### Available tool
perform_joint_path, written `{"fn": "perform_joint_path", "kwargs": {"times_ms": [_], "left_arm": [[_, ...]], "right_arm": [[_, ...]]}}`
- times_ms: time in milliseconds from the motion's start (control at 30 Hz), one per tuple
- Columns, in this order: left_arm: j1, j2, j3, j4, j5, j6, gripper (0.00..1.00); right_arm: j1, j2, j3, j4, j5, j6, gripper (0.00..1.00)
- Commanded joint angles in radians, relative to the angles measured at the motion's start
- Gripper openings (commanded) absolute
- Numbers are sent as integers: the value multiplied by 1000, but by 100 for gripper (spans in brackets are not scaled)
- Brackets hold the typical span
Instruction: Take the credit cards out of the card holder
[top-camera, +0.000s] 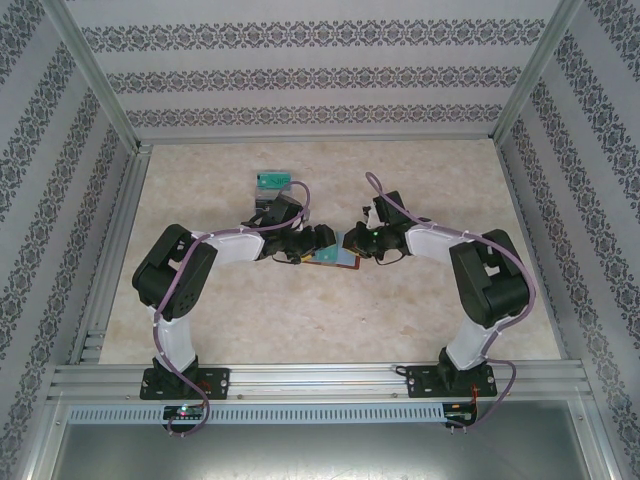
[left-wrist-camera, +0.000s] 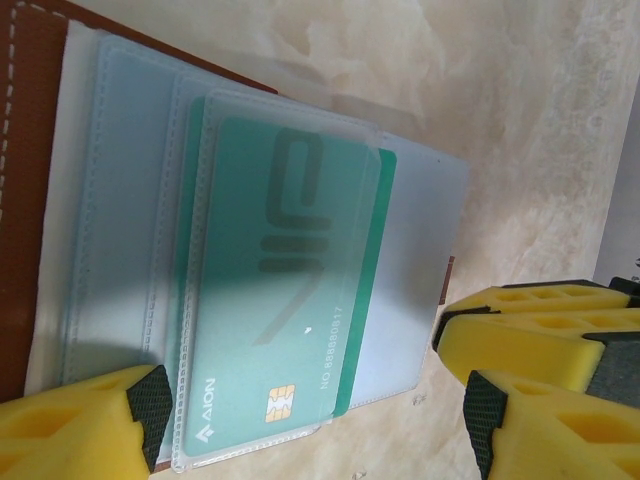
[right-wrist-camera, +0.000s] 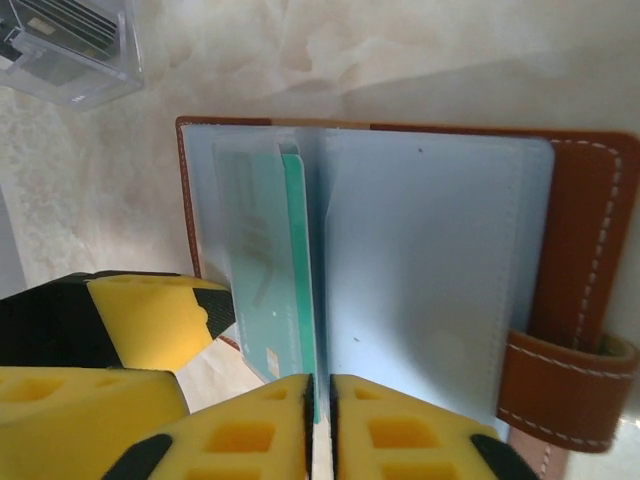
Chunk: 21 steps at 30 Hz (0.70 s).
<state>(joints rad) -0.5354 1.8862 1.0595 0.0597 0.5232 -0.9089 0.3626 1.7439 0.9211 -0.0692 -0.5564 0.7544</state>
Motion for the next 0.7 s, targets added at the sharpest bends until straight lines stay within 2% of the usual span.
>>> {"fn": "perform_joint_path", "kwargs": {"times_ms": [0, 667], "left_arm": [[-2, 22, -11, -36, -11, 4, 79], [-3, 23, -12, -29, 1, -5, 79]], "right_arm": [[4, 31, 13, 67, -56, 36, 18], [6, 142, 21, 168, -110, 92, 21]]}}
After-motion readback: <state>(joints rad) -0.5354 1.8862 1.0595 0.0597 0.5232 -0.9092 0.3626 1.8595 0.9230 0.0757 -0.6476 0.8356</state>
